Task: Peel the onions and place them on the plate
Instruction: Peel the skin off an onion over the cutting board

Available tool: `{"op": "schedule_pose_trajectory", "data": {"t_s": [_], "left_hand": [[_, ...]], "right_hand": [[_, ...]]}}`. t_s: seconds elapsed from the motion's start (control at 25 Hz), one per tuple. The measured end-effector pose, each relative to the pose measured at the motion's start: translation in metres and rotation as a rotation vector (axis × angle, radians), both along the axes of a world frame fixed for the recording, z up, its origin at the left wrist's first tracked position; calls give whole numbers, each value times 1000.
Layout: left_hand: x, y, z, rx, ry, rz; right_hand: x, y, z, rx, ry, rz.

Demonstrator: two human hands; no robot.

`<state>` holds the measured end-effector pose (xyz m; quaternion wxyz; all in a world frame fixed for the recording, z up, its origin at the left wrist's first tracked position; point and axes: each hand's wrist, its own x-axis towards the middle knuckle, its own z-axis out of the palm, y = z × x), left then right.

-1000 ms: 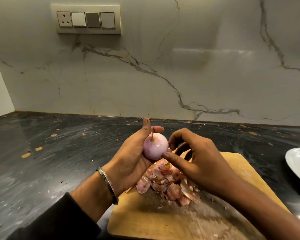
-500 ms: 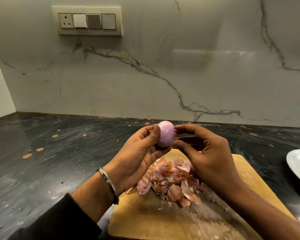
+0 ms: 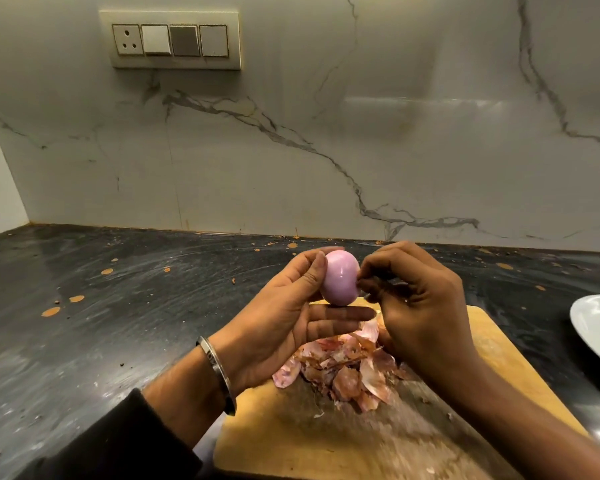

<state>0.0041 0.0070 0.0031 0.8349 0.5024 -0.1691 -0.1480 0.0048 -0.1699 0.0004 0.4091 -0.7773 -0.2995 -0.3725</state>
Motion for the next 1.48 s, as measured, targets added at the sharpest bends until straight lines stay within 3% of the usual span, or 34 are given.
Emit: {"op": "schedule_pose_trajectory", "data": {"t_s": [0.2,0.48,1.12,1.48], "left_hand": [[-2,0,-2,70,-107,11],[6,10,0,19,5,72],[7,2,-7,114,-70,-23],[7,-2,-11,99,-103,26]], "right_hand": [[0,2,-3,107,184,73],[-2,2,-1,-4,152,80],[-1,5,-4,95,124,25],[-2,1,-1,-22,4,40]]}}
